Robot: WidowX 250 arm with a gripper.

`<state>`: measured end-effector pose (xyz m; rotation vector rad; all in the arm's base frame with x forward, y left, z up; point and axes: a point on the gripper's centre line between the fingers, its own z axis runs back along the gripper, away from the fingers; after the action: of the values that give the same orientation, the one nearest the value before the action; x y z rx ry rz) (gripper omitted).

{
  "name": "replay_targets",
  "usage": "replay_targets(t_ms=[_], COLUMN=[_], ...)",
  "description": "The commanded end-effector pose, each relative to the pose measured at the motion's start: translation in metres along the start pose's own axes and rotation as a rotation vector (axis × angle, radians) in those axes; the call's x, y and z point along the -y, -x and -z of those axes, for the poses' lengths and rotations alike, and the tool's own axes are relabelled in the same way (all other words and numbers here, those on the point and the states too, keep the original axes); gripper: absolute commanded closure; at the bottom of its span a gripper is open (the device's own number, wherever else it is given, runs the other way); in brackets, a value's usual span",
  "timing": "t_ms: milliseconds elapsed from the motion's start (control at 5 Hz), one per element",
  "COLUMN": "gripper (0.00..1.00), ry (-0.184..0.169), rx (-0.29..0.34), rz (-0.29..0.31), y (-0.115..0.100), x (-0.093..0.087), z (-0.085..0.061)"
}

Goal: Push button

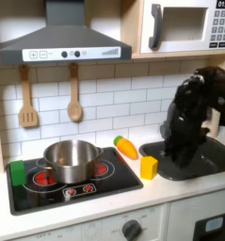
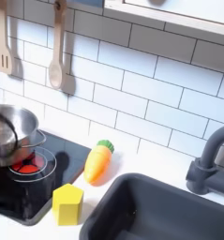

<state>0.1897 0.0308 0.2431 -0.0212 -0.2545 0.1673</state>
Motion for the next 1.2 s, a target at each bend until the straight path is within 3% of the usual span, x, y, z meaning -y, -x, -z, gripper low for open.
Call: replay_targets(t_ms=[0, 1000], gripper=[1.0, 1.0], ry=[-0.017, -0.028], rx=[0.11, 0.369], rz=[-0.013, 0.054], y=[-0.037, -0.119], x=[-0.019, -0.039], z=[-0.01, -0.043])
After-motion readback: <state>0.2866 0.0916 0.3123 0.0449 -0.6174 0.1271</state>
